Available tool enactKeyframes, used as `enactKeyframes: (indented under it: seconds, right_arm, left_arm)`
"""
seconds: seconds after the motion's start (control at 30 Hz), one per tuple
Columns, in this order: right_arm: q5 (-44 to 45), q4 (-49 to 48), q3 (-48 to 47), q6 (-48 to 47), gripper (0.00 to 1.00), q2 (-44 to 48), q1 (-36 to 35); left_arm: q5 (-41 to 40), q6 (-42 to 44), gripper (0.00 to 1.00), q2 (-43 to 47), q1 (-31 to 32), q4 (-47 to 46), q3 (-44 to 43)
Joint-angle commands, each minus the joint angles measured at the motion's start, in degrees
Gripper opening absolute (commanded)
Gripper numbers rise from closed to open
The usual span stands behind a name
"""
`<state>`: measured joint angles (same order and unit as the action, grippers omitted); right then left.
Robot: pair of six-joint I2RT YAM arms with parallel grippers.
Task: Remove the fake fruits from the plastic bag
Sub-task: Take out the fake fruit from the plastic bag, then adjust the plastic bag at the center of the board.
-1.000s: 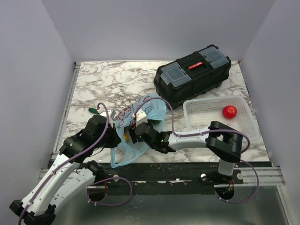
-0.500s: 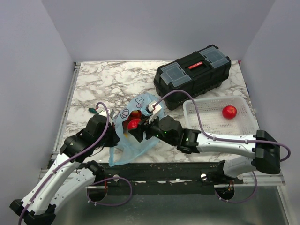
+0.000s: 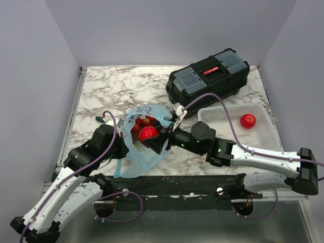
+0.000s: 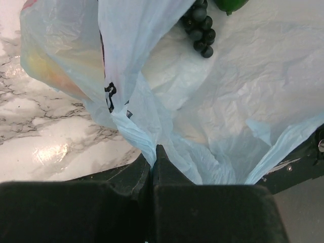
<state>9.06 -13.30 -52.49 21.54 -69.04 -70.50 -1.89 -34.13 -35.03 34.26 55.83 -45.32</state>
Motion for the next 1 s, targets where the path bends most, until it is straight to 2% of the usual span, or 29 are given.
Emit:
enactKeyframes:
  seconds: [0.0,0.2,0.3,0.4,0.47,0.57,0.63,0.7,0.83,0.97]
  right_arm:
    - [-11.31,-1.23,-3.16,1.86,0.01,3.73,-0.17]
    - [-11.81,-1.91,-3.52,1.98,0.01,4.91,-0.16]
    - [-9.89,-1.50,-2.99,3.65,0.01,2.35,-0.21]
    - [-11.69,-4.32,-0.75,7.11,0.01,-0.43,-0.17]
    - [-16.09,-10.21,2.05,10.76,0.01,-2.58,0.41]
    - [-28.85,-27.16,4.83,20.34,0.01,-7.66,2.32]
    - [-37.53,-37.35,3.41,25.62,0.01,-12.87,2.32]
    - [-44.71,-42.88,-0.13,30.90,0.01,-17.76,2.31]
    - [-52.75,-58.32,-2.28,41.85,0.01,-23.42,2.29]
    - [-56.76,-74.90,-3.17,54.32,0.01,-27.66,2.22]
  left_arm:
    - [-1.36,-0.45,0.00,0.69,0.33,-0.02,-0.10]
    - [-1.54,-0.46,0.00,1.58,0.26,-0.02,-0.21]
    - [-1.36,-0.26,0.00,3.22,0.36,-0.32,-0.29]
    - [-1.23,0.10,0.00,6.39,0.29,-1.18,-0.14]
    - [-1.38,0.12,0.00,8.41,0.33,-1.80,0.20]
    - [-2.08,-0.14,0.00,9.85,0.29,-1.88,0.19]
    - [-2.63,-0.24,0.00,9.85,0.33,-1.49,0.06]
    - [-3.12,-0.45,0.00,9.63,0.28,-1.09,-0.07]
    - [-3.58,-0.67,0.00,8.95,0.28,-0.78,-0.12]
    - [-4.29,-0.85,0.00,8.64,0.28,-0.55,-0.39]
